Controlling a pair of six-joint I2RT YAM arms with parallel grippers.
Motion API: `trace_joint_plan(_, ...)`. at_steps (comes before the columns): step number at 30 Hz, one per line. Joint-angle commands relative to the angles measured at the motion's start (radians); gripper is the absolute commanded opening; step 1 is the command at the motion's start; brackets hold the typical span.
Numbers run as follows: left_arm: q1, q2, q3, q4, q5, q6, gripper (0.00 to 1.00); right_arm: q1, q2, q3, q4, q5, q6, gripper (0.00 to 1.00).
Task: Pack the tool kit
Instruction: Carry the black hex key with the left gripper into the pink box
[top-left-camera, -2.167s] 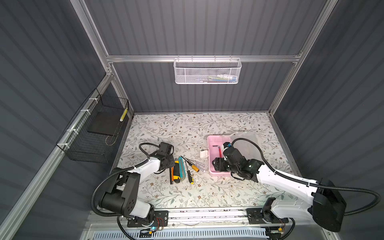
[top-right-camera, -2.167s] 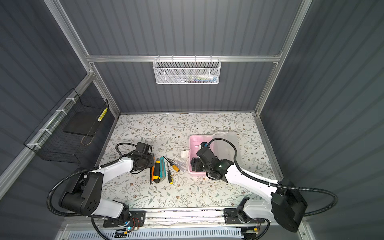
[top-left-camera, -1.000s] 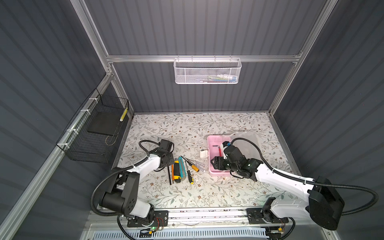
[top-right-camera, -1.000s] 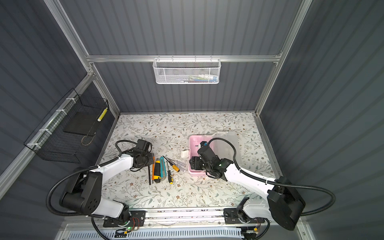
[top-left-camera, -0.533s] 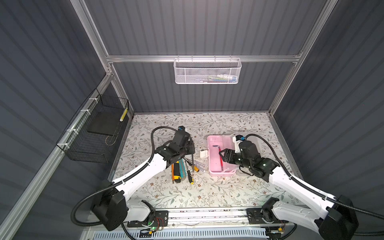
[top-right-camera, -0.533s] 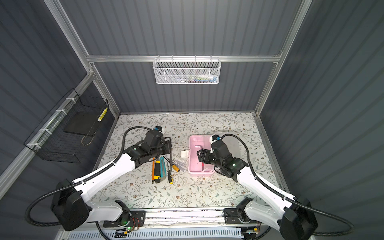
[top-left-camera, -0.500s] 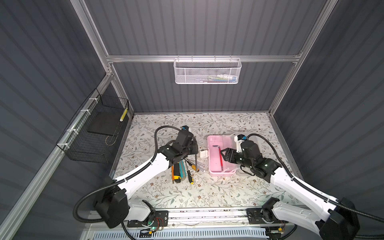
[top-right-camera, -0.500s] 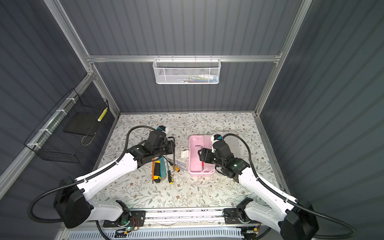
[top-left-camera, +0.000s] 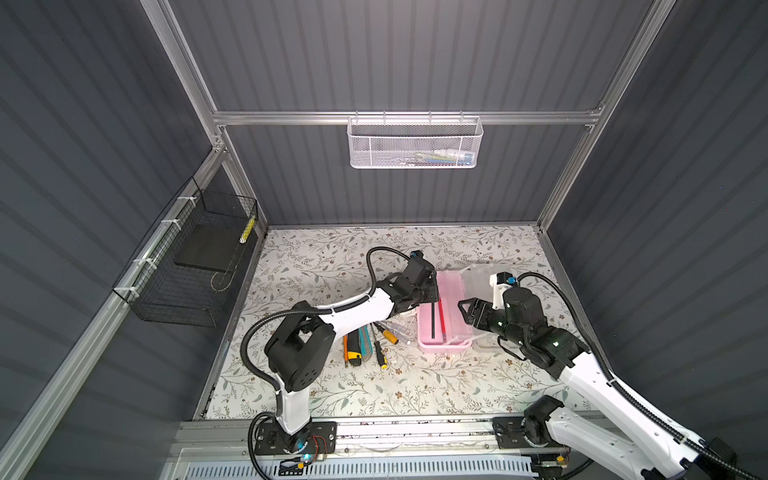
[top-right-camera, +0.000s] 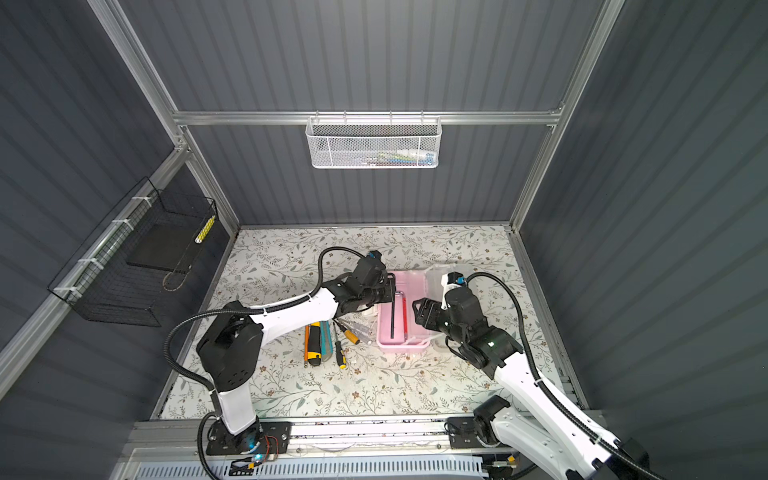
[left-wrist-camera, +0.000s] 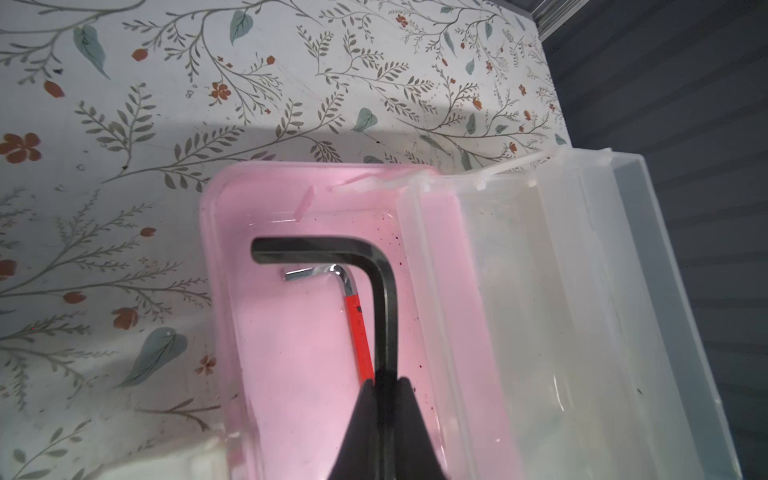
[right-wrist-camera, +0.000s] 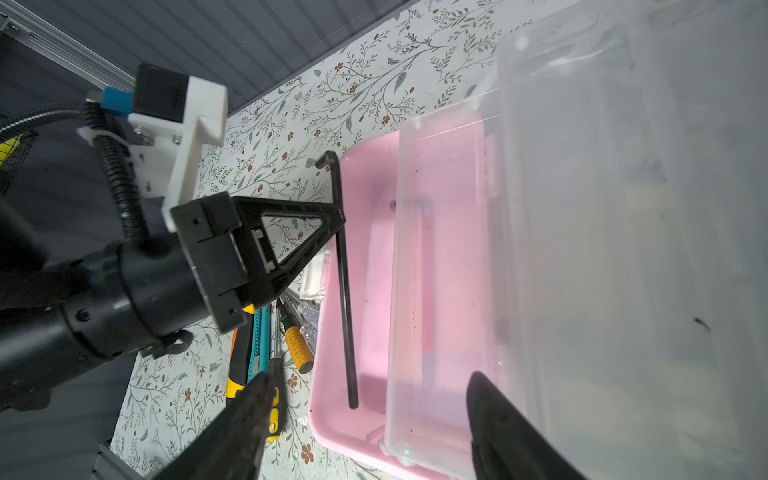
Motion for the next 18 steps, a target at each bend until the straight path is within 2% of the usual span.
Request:
trace_joint_plan(1,-0.009,0.033,0.081,0.021,0.017,-0.022,0.0,-0.007,-0.003,-0.034,-0.006,0.003,-0.002,0.73)
trace_joint_plan(16,-0.021,0.148,0.139,-0.082,-0.03,-0.067,0.0,-0.01,0.049,-0.047,0.033,-0.021,-0.021,0.74)
trace_joint_plan(17,-0.022,0.15,0.144,-0.09,-0.03,-0.065,0.05,-0.01,0.05,-0.045,0.03,-0.02,-0.023,0.75)
trace_joint_plan(18,-0.022,0.151,0.144,-0.094,-0.032,-0.066,0.15,-0.011,0.05,-0.04,0.027,-0.018,-0.025,0.75)
